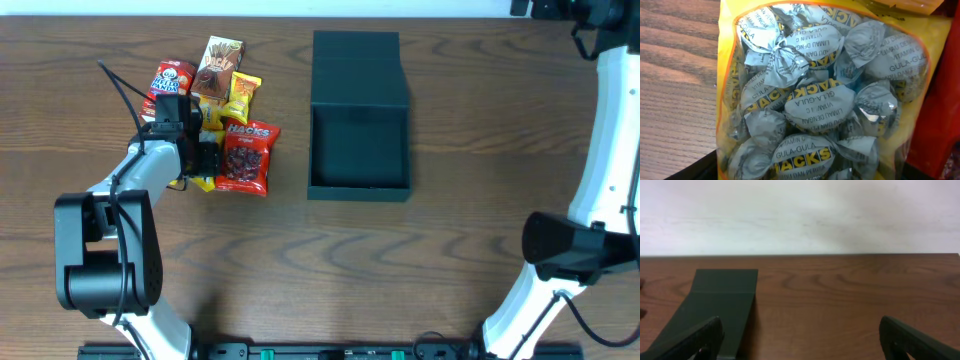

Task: Pack container
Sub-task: 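Reach the left gripper down and grasp the yellow Jacks bag, then carry the yellow Jacks bag right and lower it into the box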

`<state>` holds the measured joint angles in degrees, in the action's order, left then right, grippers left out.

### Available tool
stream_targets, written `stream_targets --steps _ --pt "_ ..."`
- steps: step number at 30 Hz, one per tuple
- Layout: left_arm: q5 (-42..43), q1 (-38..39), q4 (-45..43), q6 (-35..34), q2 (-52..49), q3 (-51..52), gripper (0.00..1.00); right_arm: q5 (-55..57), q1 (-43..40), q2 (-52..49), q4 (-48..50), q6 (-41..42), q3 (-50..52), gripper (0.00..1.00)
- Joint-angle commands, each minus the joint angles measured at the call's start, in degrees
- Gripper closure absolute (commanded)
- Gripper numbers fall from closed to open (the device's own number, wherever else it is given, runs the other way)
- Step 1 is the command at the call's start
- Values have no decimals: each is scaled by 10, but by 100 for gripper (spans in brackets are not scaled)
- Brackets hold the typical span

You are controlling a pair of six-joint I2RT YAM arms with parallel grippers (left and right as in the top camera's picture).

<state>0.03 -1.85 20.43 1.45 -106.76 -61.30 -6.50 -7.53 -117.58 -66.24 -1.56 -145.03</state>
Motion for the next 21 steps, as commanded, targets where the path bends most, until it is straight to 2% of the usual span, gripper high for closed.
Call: stream_targets --steps 1,12,21 --pt "11 -1 6 -17 -9 -24 27 -4 1 9 3 -7 -3 1" --pt "13 13 127 -19 0 -164 36 -4 1 9 9 -7 -3 1" --pt "15 21 182 -19 1 -203 47 -4 1 9 9 -7 -3 1"
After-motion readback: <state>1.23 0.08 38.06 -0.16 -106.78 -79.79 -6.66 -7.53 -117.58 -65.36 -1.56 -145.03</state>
